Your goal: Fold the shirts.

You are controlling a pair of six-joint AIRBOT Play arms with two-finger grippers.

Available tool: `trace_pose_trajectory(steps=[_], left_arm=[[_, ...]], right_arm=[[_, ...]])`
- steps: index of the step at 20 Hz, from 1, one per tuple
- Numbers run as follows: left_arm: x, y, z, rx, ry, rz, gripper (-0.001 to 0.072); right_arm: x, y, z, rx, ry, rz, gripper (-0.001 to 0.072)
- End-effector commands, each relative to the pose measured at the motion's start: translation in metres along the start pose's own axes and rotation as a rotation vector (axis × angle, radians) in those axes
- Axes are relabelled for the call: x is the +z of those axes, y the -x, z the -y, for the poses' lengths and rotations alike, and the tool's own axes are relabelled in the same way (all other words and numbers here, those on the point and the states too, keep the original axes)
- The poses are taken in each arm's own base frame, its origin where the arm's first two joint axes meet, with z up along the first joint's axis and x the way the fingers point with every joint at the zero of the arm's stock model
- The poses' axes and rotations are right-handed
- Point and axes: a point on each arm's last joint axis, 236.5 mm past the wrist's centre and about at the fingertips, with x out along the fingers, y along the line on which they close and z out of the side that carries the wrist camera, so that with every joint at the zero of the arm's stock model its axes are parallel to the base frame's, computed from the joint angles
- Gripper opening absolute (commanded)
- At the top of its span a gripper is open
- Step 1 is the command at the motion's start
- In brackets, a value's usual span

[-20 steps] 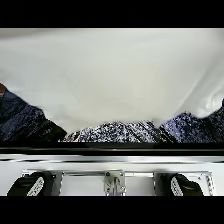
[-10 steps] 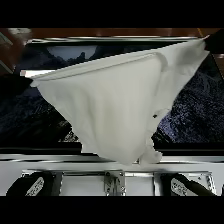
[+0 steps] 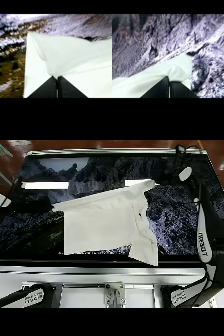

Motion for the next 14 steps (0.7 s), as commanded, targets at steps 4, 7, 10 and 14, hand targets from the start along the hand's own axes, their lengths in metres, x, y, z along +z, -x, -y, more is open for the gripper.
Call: trace_pose_trajectory(steps=[4, 7, 10, 14], left_arm=[[-0.028, -0.020, -0.007, -0.084, 0.210, -0.201, 0.0688], [-0.049, 0.033, -0.061, -0.002, 0.210, -0.349, 0.0668], [-0.095, 0.065, -0.111, 0.114, 0.241, -0.418, 0.0668], [-0.198, 0.036, -0.108, -0.002, 0.325, -0.533, 0.0671]], right_arm=[[-0.025, 0.017, -0.010, 0.006, 0.046, -0.124, 0.0647], [-0.029, 0.112, 0.070, -0.271, 0.218, -0.251, 0.0644], [-0.075, 0.190, 0.139, -0.400, 0.071, -0.474, 0.0642], [-0.121, 0.202, 0.131, -0.097, -0.268, -0.553, 0.0645]])
